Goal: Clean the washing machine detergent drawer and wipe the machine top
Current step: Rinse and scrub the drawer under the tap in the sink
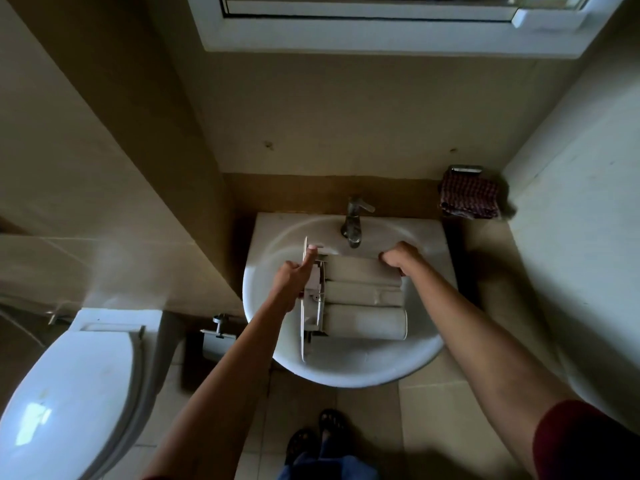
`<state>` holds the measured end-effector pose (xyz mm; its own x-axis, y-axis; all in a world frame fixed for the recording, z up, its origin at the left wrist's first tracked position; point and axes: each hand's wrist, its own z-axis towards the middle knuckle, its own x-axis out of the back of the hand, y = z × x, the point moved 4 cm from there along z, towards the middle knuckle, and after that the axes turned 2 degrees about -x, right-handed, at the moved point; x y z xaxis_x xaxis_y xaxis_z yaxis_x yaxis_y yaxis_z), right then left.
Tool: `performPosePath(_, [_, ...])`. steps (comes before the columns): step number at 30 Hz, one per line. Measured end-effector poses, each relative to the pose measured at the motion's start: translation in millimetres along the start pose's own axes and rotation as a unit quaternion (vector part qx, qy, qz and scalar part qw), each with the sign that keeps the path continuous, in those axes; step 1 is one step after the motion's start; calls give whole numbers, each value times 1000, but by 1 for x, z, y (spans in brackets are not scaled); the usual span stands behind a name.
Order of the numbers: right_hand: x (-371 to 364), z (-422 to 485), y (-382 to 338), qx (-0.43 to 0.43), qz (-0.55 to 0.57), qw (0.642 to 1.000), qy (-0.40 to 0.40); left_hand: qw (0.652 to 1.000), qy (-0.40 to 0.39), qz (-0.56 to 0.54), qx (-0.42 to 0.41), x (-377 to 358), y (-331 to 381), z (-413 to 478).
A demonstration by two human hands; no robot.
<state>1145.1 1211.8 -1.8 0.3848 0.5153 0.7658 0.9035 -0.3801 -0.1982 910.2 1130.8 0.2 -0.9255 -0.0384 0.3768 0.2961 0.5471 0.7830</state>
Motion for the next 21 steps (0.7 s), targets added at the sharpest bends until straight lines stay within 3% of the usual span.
performPosePath(7, [-24,13,15,35,48,998,8,997,-73,13,24,-19,1,18])
performPosePath(11, [-22,14,18,65,49,992,93,997,-42,60,25,-17,7,26])
performPosePath(13, [-20,14,12,100,127,980,117,996,-29,81,37,-15,7,28])
performPosePath(15, [-21,13,5,77,279,955,65,995,-29,87,43,-16,8,32])
performPosePath(16, [-25,12,0,42,397,917,13,995,-31,85,43,-18,8,33])
performPosePath(18, [-35,10,-13,-29,621,777,-102,995,-32,81,47,-19,7,36])
performPosePath(19, [-40,9,-19,-58,686,712,-142,995,-27,76,51,-20,4,39])
performPosePath(21, [-48,12,-28,-94,748,628,-194,996,-16,59,63,-20,1,42])
